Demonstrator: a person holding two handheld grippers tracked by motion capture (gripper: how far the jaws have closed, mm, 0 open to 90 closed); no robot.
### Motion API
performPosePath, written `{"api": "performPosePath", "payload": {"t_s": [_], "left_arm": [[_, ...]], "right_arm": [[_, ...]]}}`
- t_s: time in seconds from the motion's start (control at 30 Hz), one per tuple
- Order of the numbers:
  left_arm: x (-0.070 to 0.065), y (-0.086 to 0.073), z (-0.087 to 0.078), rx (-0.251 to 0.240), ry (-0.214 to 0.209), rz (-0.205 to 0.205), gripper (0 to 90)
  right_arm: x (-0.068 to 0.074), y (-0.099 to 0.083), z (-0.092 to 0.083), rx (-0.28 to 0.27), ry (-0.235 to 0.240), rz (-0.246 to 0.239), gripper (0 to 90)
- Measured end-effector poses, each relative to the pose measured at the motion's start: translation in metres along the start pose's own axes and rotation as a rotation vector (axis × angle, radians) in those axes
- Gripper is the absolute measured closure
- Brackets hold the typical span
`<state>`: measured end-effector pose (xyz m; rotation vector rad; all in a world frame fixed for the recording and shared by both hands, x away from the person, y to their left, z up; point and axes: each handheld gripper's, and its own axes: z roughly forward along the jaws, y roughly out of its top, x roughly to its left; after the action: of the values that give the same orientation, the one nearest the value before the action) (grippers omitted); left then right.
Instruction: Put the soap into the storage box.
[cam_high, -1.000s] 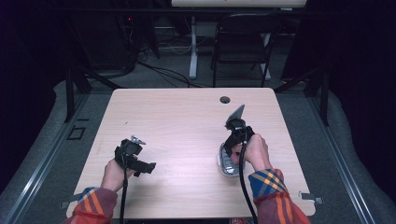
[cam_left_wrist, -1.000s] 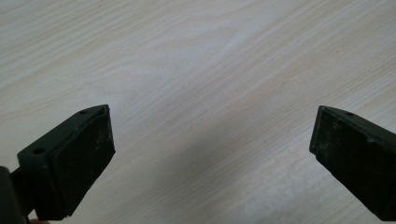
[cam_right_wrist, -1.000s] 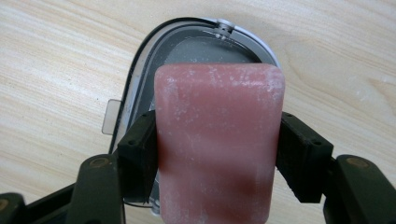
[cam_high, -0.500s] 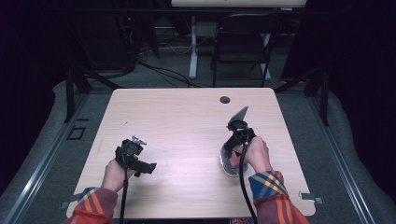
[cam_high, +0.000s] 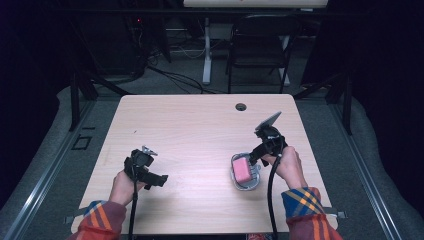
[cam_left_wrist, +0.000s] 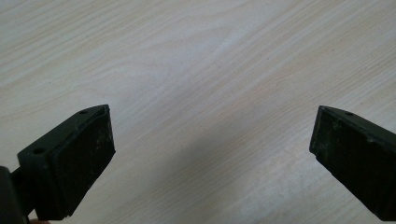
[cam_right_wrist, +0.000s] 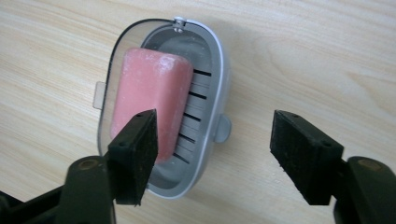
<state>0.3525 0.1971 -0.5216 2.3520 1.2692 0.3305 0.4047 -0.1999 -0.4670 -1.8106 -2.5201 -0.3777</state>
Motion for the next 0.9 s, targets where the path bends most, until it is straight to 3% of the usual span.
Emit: {"api": "performPosePath", "payload": {"t_s": [0.13, 0.2, 0.37, 0.57, 0.8, 0.9], "left_arm": [[0.001, 0.0, 0.0, 0.005, 0.0, -0.005, 0.0], [0.0, 0.0, 0.0, 0.005, -0.002, -0.003, 0.0], [0.0, 0.0, 0.0, 0.002, -0.001, -0.005, 0.0], [0.001, 0.0, 0.0, -0.004, -0.003, -0.01, 0.0], [0.002, -0.001, -0.001, -0.001, -0.008, -0.012, 0.0], [0.002, -0.001, -0.001, -0.006, -0.008, -0.014, 0.0]], "right_arm": [[-0.008, -0.006, -0.003, -0.045, -0.014, -0.03, 27.2], [-0.014, -0.013, -0.007, -0.101, -0.024, -0.042, 25.2], [-0.024, -0.024, -0.015, -0.118, -0.05, -0.088, 17.2], [-0.041, -0.042, -0.021, -0.195, -0.082, -0.108, 12.0], [-0.051, -0.059, -0.018, -0.231, -0.117, -0.165, 7.9], [-0.055, -0.065, -0.016, -0.221, -0.118, -0.174, 6.2]]}}
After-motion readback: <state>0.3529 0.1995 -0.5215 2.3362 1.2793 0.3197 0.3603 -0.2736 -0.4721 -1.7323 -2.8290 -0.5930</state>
